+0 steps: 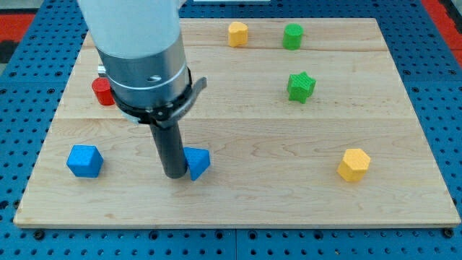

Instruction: Move the blue cube towards center side of the board

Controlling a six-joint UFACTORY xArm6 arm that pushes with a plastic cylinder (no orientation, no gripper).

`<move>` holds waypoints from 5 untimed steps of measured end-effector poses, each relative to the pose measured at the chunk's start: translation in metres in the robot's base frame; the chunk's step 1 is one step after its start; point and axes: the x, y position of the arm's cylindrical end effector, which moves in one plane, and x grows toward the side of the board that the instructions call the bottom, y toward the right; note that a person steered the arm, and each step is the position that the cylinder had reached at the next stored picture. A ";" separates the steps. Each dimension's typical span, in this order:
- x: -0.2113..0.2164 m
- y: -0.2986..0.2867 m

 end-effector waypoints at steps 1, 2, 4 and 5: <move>0.045 0.000; 0.069 -0.001; 0.050 -0.175; 0.012 -0.163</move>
